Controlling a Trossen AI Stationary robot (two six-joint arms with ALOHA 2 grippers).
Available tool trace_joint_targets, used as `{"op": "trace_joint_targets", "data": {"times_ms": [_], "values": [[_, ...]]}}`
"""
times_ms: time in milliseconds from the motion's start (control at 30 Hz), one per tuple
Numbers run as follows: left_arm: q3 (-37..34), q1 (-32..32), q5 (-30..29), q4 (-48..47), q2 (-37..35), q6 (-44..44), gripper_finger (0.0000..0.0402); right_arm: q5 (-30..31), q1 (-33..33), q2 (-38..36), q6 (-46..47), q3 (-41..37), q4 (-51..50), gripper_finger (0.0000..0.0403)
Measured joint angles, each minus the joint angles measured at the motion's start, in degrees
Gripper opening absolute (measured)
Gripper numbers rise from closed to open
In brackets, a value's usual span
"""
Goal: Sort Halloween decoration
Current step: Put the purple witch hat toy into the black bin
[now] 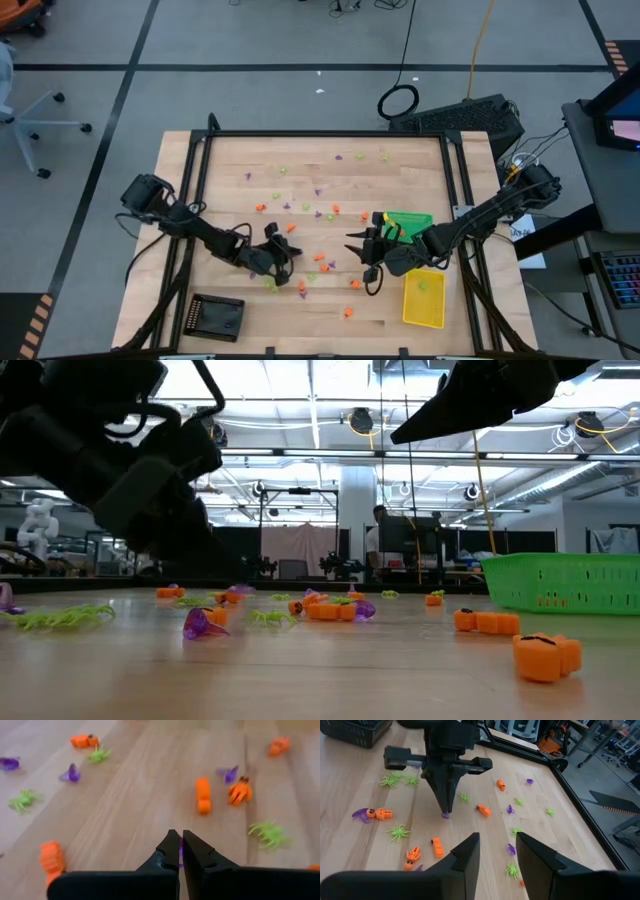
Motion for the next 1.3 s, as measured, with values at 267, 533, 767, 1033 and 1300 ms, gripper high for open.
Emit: {"op": "trace_joint_targets", "data": {"times_ms": [267, 533, 767, 1033, 1300], "values": [[0.0, -1.6, 2.8, 0.0, -5.8, -0.1, 0.0004, 0.0, 0.0, 0.0, 0.0, 0.0, 0.0, 0.0116], [0.0, -4.3, 2.4, -4.3, -14.7, 2.2, 0.0004, 0.0, 0.0, 0.0, 0.0, 0.0, 0.0, 0.0116], [0.0, -5.6, -0.8, -10.6, -23.6, 6.0, 0.0004, 0.0, 0.0, 0.0, 0.0, 0.0, 0.0, 0.0116], [0.0, -5.5, -2.4, -19.0, -33.3, 9.1, 0.0004, 0.0, 0.0, 0.0, 0.0, 0.0, 0.0, 0.0116], [0.0, -5.5, -2.5, -23.3, -41.8, 13.4, 0.0004, 0.0, 0.0, 0.0, 0.0, 0.0, 0.0, 0.0116]]}}
